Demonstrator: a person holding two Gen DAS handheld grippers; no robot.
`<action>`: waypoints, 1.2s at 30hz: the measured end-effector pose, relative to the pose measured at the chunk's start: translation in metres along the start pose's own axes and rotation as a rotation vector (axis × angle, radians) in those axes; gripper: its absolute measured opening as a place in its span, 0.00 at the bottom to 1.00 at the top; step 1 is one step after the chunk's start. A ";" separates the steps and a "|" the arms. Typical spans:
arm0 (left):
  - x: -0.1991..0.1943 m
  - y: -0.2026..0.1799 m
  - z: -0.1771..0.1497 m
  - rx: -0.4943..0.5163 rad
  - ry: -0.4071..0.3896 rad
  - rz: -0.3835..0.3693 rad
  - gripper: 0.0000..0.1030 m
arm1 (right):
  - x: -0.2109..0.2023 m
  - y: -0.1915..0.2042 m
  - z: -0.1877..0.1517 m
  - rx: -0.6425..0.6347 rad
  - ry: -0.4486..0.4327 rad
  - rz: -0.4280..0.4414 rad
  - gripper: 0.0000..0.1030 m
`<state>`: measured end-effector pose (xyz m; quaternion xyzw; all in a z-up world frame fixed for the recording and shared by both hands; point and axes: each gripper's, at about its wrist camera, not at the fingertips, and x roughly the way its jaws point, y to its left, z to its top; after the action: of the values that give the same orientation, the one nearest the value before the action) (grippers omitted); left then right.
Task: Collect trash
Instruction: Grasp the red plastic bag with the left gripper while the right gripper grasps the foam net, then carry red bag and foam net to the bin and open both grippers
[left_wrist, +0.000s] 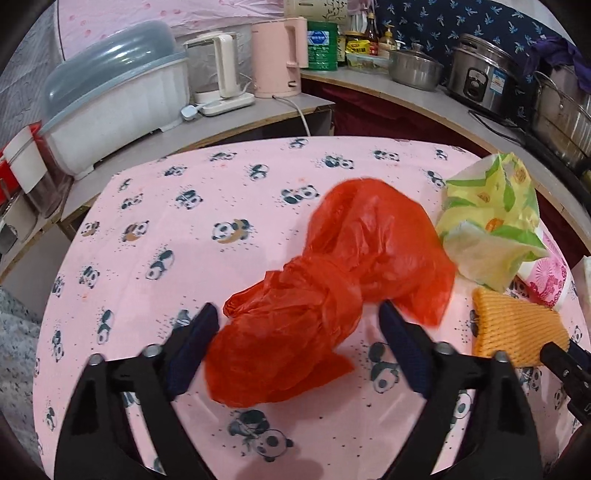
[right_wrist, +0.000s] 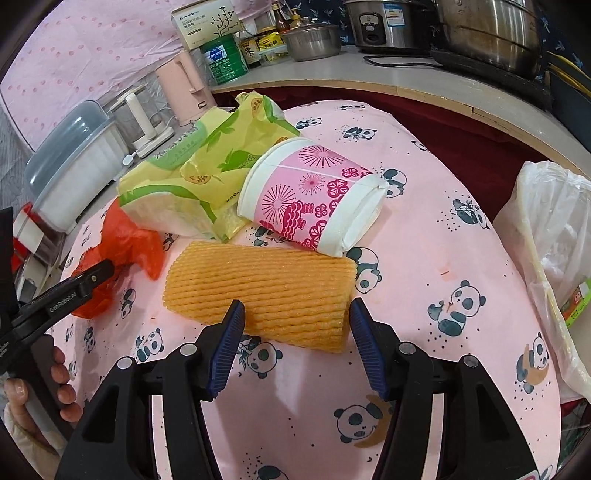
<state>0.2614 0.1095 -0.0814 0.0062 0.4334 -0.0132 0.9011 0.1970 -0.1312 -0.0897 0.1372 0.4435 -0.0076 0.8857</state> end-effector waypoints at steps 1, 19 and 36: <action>0.001 -0.003 -0.001 0.002 0.013 -0.015 0.60 | 0.000 0.000 0.000 0.000 -0.001 0.003 0.49; -0.051 -0.044 -0.045 -0.038 0.023 -0.063 0.28 | -0.050 0.009 -0.017 -0.046 -0.070 0.059 0.10; -0.122 -0.093 -0.062 0.007 -0.043 -0.124 0.27 | -0.128 -0.020 -0.027 -0.008 -0.195 0.062 0.10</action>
<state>0.1341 0.0205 -0.0247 -0.0179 0.4133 -0.0707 0.9077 0.0954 -0.1581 -0.0087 0.1460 0.3508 0.0082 0.9250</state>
